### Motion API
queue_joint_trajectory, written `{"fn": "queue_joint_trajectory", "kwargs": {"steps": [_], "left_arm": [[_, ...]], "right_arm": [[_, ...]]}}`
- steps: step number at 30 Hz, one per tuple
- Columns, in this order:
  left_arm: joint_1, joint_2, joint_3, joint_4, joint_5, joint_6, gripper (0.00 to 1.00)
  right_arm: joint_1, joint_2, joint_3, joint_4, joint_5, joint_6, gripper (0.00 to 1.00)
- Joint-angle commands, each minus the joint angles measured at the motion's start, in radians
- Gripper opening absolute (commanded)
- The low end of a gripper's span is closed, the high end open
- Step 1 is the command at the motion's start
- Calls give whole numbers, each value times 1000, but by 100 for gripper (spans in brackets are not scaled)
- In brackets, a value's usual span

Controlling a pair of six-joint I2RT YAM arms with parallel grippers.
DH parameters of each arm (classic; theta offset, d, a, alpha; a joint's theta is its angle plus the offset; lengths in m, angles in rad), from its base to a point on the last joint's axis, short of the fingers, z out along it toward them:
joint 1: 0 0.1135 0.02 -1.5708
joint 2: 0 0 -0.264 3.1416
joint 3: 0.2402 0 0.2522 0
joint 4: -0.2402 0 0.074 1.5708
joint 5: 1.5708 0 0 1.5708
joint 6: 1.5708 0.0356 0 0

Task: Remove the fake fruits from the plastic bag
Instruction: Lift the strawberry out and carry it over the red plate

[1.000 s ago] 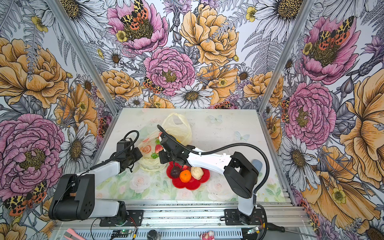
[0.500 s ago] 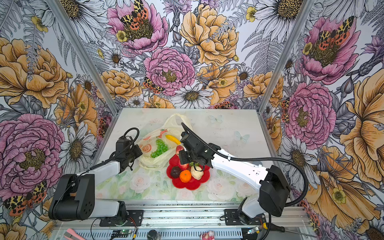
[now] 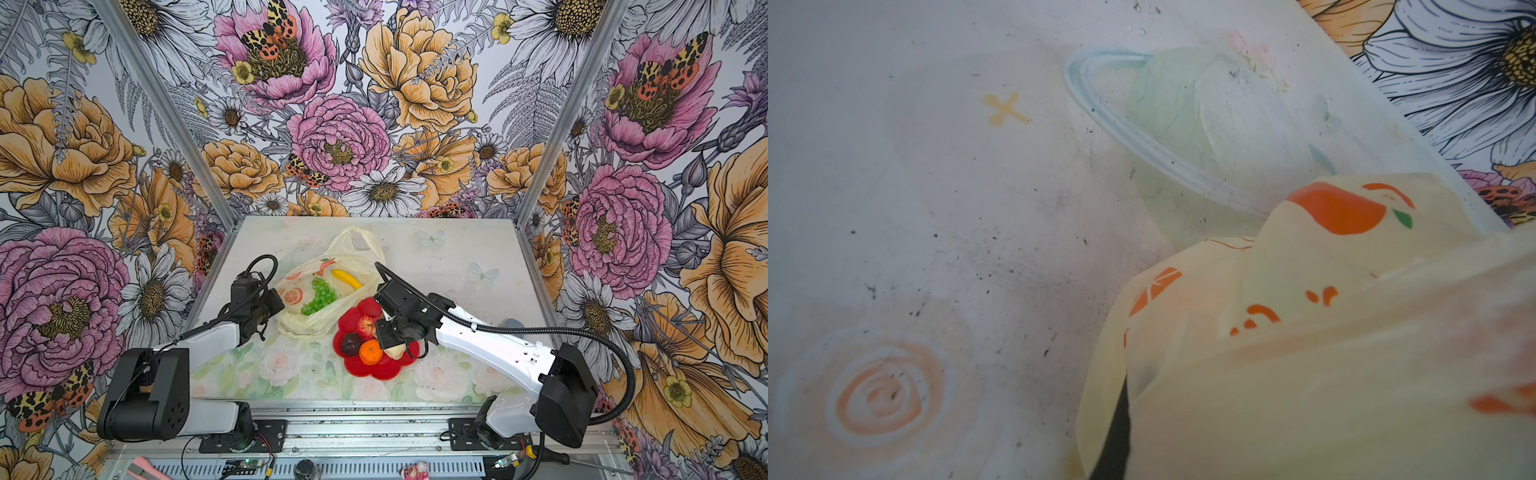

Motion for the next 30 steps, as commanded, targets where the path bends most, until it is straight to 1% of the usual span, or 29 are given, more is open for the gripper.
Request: {"fn": "queue_joint_trajectory", "kwargs": {"steps": [1,8,13,27,30], "left_arm": [[8,-7,-3,34,15,23,0],[8,-9,-5,38,17,24,0],[8,-19,-14,46,17,24,0],[10,-23,-23,59,24,24,0],[11,-23,-23,58,25,23,0]], "right_arm": [[-1,-21,-6,-24,-30,13,0],[6,15,14,-55,-42,-17,0],[6,76,33,-58,-50,-29,0],[2,194,106,-59,-17,-49,0],[3,215,118,-58,1,-52,3]]}}
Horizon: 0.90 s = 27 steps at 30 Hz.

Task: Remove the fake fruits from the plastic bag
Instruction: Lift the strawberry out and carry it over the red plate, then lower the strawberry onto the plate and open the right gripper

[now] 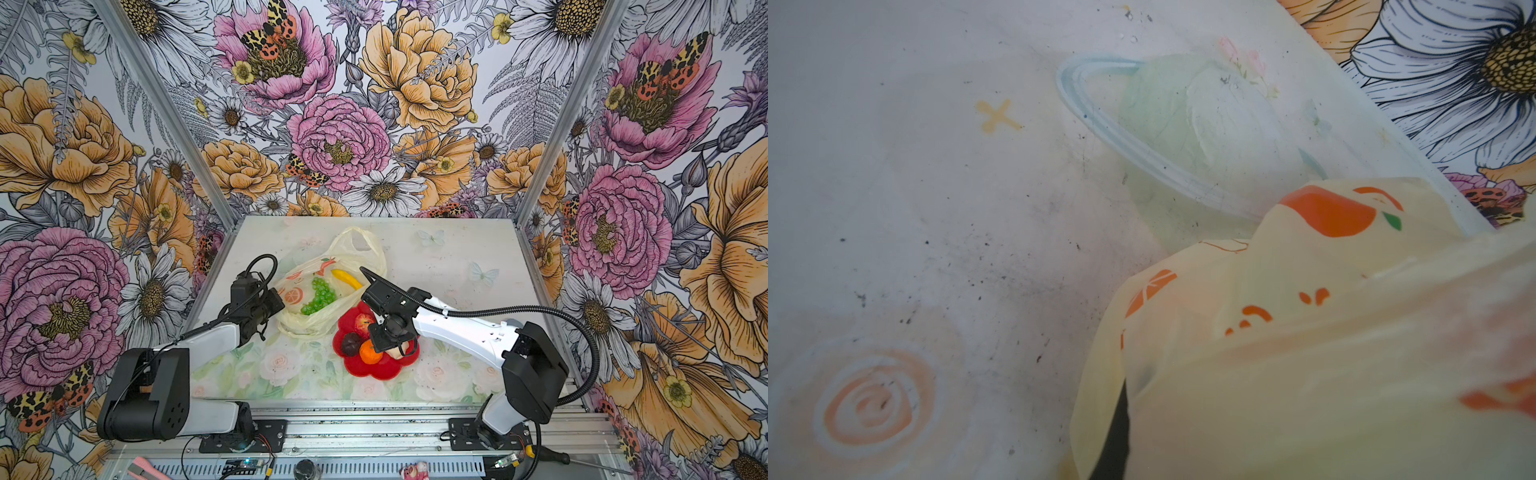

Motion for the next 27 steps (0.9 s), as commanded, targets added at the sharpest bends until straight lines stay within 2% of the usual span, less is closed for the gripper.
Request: {"fn": "queue_joint_trajectory", "kwargs": {"steps": [1,12,27], "left_arm": [[10,-22,-11,31,18,23,0],[11,-24,-16,36,19,23,0],[3,-29,-13,27,5,24,0]], "right_arm": [[1,27,39,-2,37,-18,4],[0,33,61,-5,51,-36,19],[-1,-73,49,-6,135,-66,46]]}}
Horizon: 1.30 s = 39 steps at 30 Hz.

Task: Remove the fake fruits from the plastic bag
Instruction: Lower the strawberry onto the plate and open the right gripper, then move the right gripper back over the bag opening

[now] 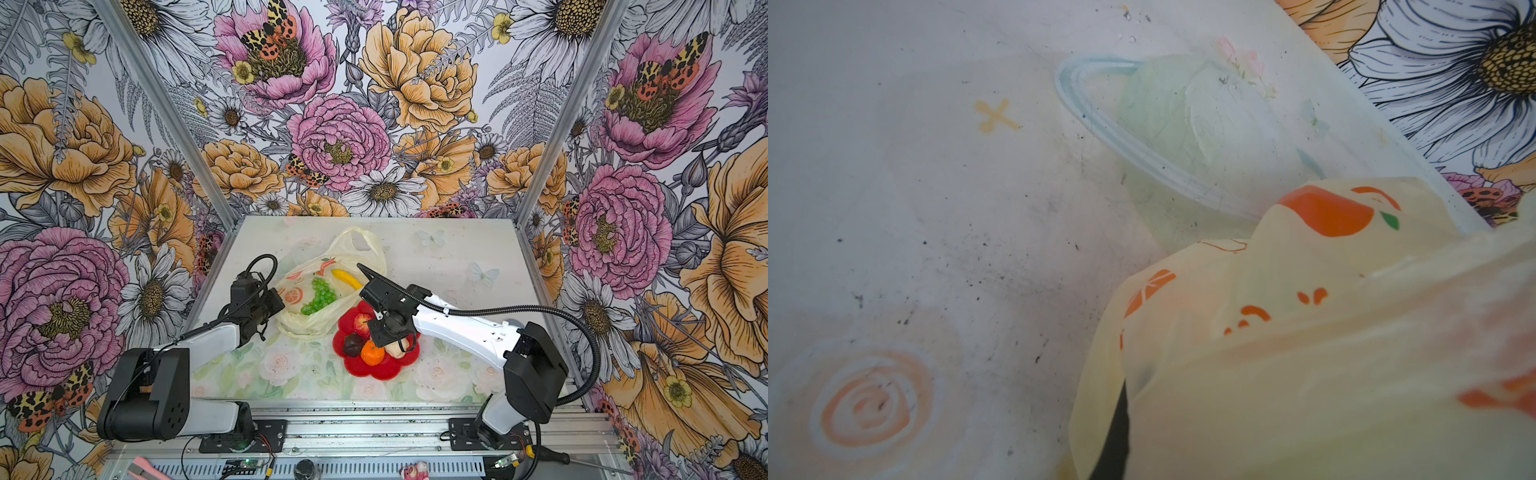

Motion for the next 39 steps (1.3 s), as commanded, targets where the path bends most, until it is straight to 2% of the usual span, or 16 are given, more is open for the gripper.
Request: {"fn": "queue_joint_trajectory", "kwargs": {"steps": [1,5,11,15,20,25,29,33,39], "left_arm": [[-3,-31,-10,18,-6,26,0],[-34,-42,3,-23,-52,17,0],[-128,-48,38,-62,-122,29,0],[-180,-54,67,-101,-174,59,0],[-219,-58,104,-149,-219,110,0],[-217,-77,116,-154,-259,137,0],[-200,-72,125,-139,-240,128,0],[-188,-58,152,-137,-198,98,0],[-184,-34,202,-168,-193,91,0]], "right_arm": [[0,-63,15,3,64,-11,48],[-1,-107,12,5,118,-17,58],[-1,-130,46,35,189,-27,58],[-1,-95,72,135,181,-14,58],[0,65,185,296,70,8,57],[-14,274,367,305,44,-36,56],[-68,420,497,306,-59,-44,55],[-107,532,589,305,-49,-63,54],[-164,643,652,305,-45,-91,53]]}}
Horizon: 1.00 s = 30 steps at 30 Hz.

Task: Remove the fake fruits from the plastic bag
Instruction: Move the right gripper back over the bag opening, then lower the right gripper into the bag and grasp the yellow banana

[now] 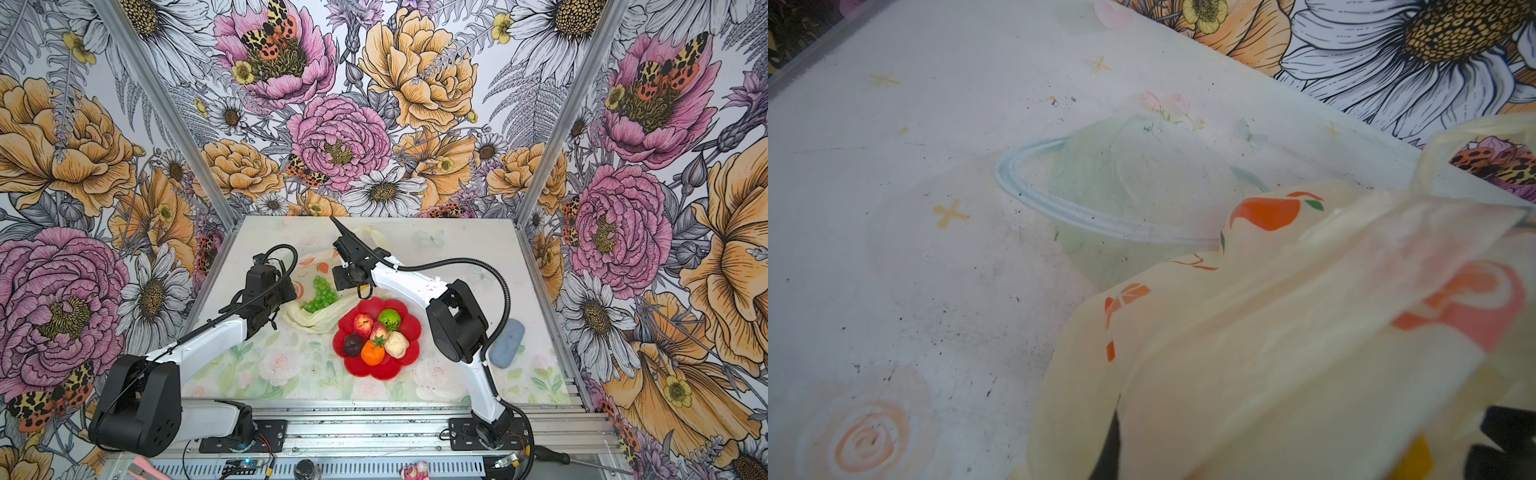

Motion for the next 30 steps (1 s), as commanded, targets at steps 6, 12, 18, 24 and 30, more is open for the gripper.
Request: {"fn": "queue_joint_trajectory", "kwargs": {"steps": [6,12,18,24,30], "left_arm": [[9,19,39,-22,17,-12,0],[9,33,49,-31,18,-22,0],[9,38,56,-44,6,-22,0],[15,48,60,-43,5,-31,0],[17,65,72,-49,6,-37,0]], "right_arm": [[-55,117,101,10,9,-92,52],[-68,188,138,5,35,-143,52],[-74,245,178,-7,69,-180,52],[-75,288,204,-14,91,-211,51],[-75,305,220,-14,106,-230,47]]}}
